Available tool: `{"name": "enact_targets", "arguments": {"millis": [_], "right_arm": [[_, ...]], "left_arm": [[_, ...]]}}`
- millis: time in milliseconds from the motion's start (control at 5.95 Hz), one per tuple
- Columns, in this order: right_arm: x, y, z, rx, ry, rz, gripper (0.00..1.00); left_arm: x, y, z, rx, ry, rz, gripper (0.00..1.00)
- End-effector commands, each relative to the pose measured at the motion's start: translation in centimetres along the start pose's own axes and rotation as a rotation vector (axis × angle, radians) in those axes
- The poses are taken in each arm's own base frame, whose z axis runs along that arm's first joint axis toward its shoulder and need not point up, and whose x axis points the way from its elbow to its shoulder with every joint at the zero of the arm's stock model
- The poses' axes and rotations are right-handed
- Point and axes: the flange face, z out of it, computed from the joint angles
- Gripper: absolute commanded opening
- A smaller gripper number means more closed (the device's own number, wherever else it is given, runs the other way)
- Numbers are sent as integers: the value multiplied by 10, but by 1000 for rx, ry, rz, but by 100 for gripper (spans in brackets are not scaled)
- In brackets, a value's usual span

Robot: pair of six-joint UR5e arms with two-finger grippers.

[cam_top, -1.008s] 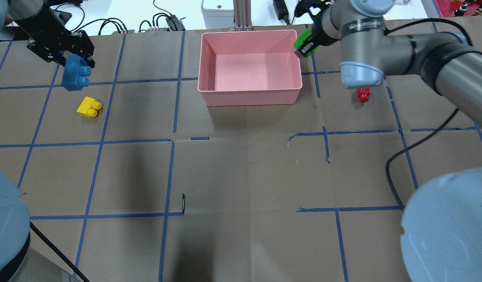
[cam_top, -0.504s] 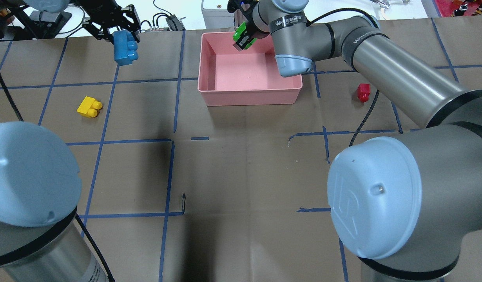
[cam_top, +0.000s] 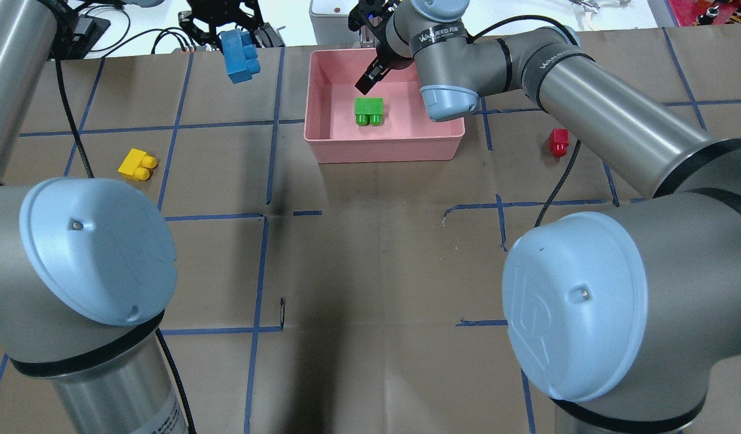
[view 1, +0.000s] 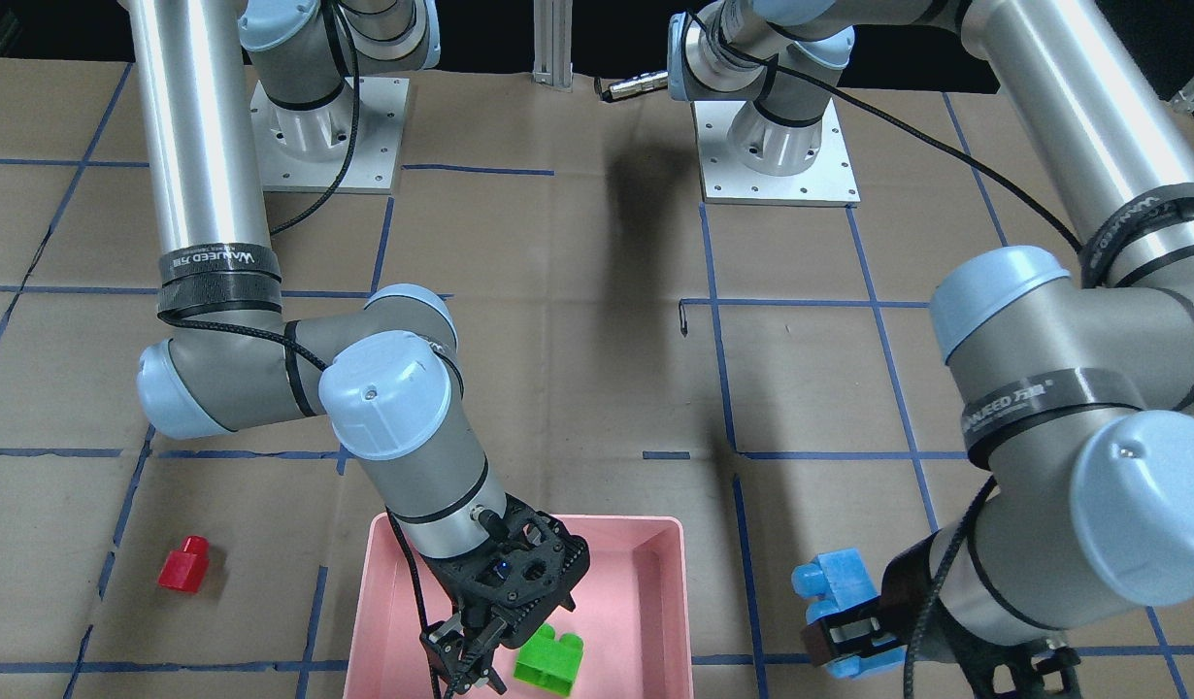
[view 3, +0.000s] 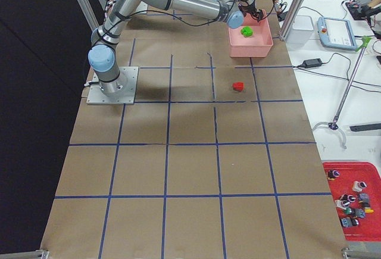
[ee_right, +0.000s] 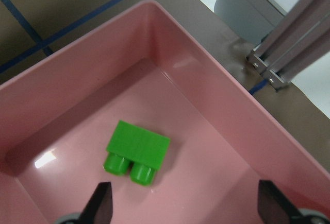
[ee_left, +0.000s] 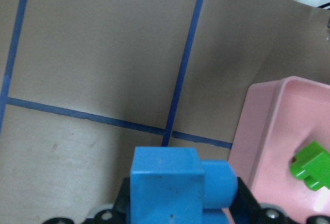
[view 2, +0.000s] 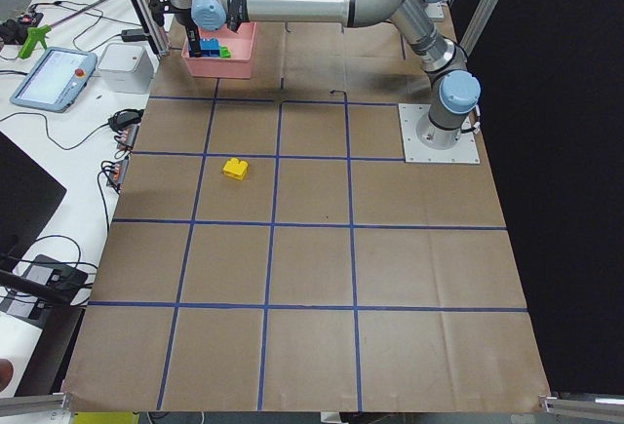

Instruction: Put all blocks into box

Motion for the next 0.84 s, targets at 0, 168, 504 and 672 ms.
{"name": "enact_targets", "arguments": {"millis": [0, 168, 504, 672], "right_arm": [[52, 73, -95, -184, -15, 168, 100], [79, 149, -138, -222, 8, 305, 100], [126, 316, -128, -219, 111, 565, 100], [130, 330, -99, -219, 123, 627, 100]], "left_arm": [[79, 44, 10, 6, 6, -62, 31], [116, 62, 43, 5, -2, -66, 31], [138, 59, 111, 53, -26, -25, 51], [137, 58, 111, 64, -22, 41, 89]]}}
